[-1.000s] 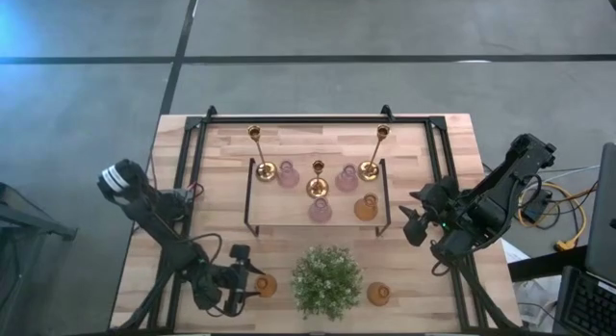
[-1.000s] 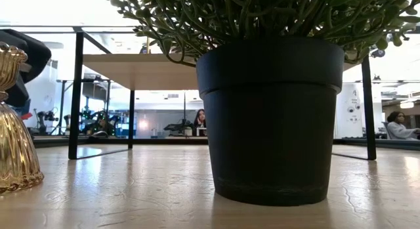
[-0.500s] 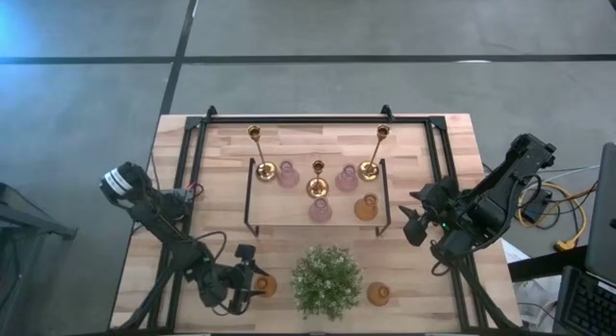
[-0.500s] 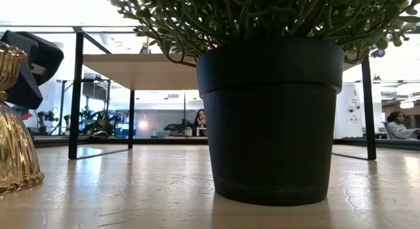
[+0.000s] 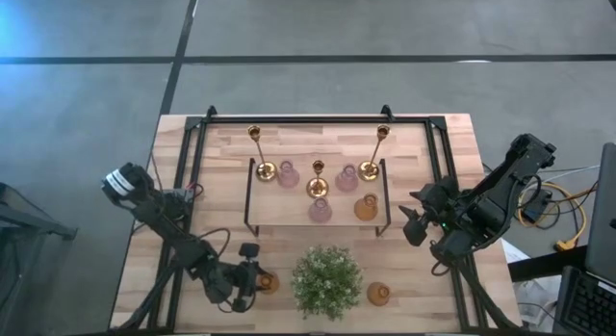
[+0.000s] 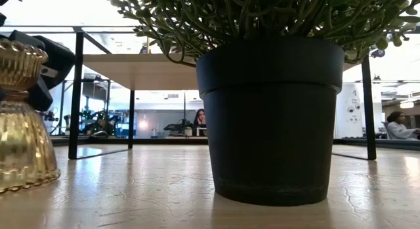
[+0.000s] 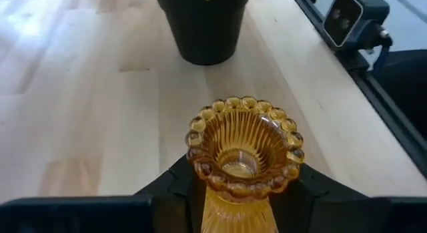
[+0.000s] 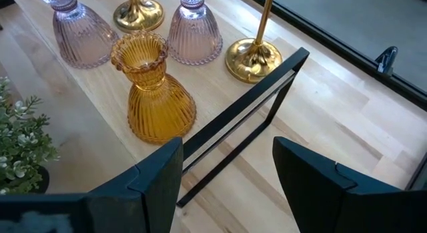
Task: Pick & Place candle stick holders
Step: Put the left yellow vase on the shelf, then put the yellow vase on the shelf
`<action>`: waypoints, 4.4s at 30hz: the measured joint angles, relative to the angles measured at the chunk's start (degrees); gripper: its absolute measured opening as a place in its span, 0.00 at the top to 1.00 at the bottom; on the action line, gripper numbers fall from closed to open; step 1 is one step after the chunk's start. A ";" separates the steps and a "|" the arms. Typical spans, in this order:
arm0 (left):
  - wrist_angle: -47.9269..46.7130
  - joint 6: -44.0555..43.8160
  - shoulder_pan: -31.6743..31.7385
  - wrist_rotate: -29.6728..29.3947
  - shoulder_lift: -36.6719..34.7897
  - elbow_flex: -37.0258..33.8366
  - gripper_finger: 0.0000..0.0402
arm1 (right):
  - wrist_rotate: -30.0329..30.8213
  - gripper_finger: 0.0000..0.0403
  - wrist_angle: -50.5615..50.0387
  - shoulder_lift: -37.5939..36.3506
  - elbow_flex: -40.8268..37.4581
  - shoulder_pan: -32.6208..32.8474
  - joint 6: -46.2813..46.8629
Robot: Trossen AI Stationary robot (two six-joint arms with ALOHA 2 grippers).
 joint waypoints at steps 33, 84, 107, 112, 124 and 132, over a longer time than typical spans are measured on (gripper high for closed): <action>-30.58 1.92 23.47 -5.63 -23.99 14.87 0.68 | -1.81 0.44 -0.08 -0.02 0.00 0.00 -7.32; -41.00 -0.43 27.93 -7.42 -23.07 15.63 0.46 | -2.01 0.44 -0.12 -0.02 0.01 0.00 -8.80; -56.94 -5.58 27.48 8.54 -33.84 20.72 0.18 | -5.03 0.44 0.46 -0.04 0.01 0.00 -8.35; -64.60 -10.47 23.33 9.12 -38.87 21.33 0.18 | -9.36 0.44 3.04 -0.04 0.01 -0.02 -9.28; -72.18 -26.92 1.02 -18.61 -45.96 16.67 0.18 | -17.85 0.53 25.20 5.17 0.06 5.72 -17.55; -72.19 -27.56 -0.32 -19.79 -46.15 16.41 0.18 | -21.57 0.59 25.87 11.42 0.06 10.12 -5.91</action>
